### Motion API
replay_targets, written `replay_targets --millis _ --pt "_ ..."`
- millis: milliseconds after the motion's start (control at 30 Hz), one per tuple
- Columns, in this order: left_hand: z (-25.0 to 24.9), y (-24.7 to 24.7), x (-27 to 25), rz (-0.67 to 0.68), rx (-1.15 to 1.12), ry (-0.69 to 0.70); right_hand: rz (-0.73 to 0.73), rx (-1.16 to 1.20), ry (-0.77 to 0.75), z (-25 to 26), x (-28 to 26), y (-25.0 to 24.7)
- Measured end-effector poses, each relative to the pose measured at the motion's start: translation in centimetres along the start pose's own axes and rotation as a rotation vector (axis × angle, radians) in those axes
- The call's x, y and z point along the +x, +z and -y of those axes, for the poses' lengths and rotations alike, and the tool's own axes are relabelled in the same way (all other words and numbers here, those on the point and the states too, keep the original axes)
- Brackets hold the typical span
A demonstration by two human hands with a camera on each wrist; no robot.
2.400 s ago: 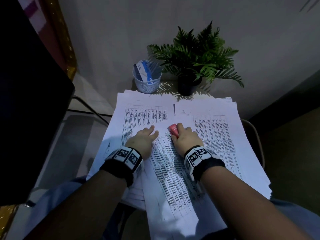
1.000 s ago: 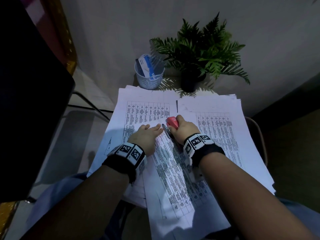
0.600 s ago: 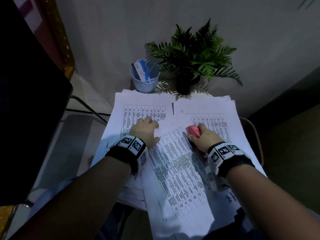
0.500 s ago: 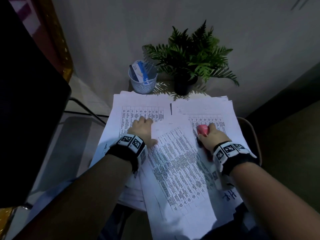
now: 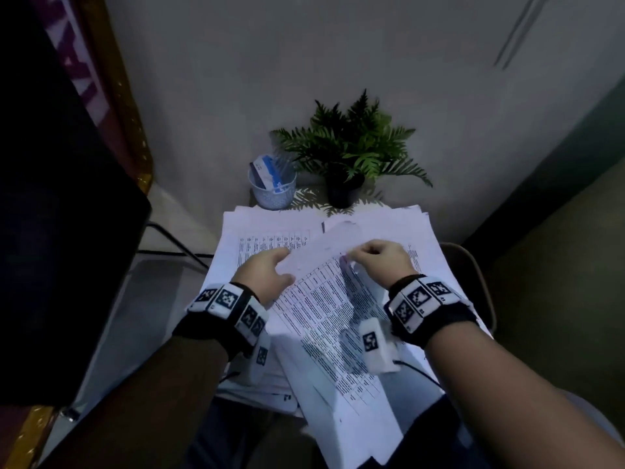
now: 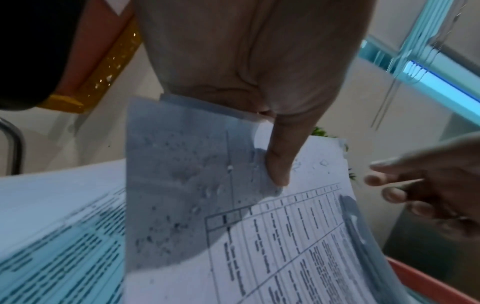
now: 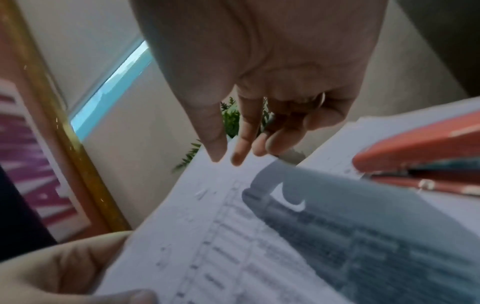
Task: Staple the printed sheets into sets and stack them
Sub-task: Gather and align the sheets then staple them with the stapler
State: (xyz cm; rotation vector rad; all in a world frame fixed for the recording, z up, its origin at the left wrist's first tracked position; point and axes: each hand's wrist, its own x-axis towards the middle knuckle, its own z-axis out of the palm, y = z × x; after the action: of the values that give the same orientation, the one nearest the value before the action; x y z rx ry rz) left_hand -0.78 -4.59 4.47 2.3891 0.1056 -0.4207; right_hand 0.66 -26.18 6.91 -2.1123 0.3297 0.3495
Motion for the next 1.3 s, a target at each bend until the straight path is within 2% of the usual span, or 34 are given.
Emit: replay_targets --millis 100,233,467,567,700,867,1067,1200,1300 --pt "-0.6 -0.5 -2.1 0.002 -0.02 0.058 0.065 0.106 0.006 1.7 -2.2 0.3" --pt "-1.8 -1.3 -4.6 -0.106 0.108 0.115 0.045 0.233 0.03 2.9 -4.3 0.3" --pt "-4.7 -3.5 -9.4 -0.259 0.323 0.376 0.02 0.349 0.004 4.8 -7.5 -0.8" --pt "-5.3 -4.3 -10.5 -0.289 0.328 0.354 0.013 0.361 -0.057 5.2 -8.3 -0.9" --pt "-6.2 -5.2 -10.4 -0.241 0.271 0.3 -0.005 0.292 -0.236 5.5 -9.2 -0.8" --pt "-7.7 -4.9 -10.5 -0.277 0.04 0.363 -0.055 0.252 -0.383 5.9 -10.1 -0.7" --pt "-7.4 -3.8 -10.1 -0.303 -0.129 0.327 -0.189 0.15 -0.557 5.6 -10.2 -0.5" --pt "-7.8 -4.3 -9.9 -0.284 -0.146 0.334 -0.315 0.04 -0.657 5.7 -10.3 -0.3" --pt "-8.6 -4.7 -10.1 -0.275 0.009 0.335 -0.293 0.056 -0.604 5.8 -10.1 -0.6"
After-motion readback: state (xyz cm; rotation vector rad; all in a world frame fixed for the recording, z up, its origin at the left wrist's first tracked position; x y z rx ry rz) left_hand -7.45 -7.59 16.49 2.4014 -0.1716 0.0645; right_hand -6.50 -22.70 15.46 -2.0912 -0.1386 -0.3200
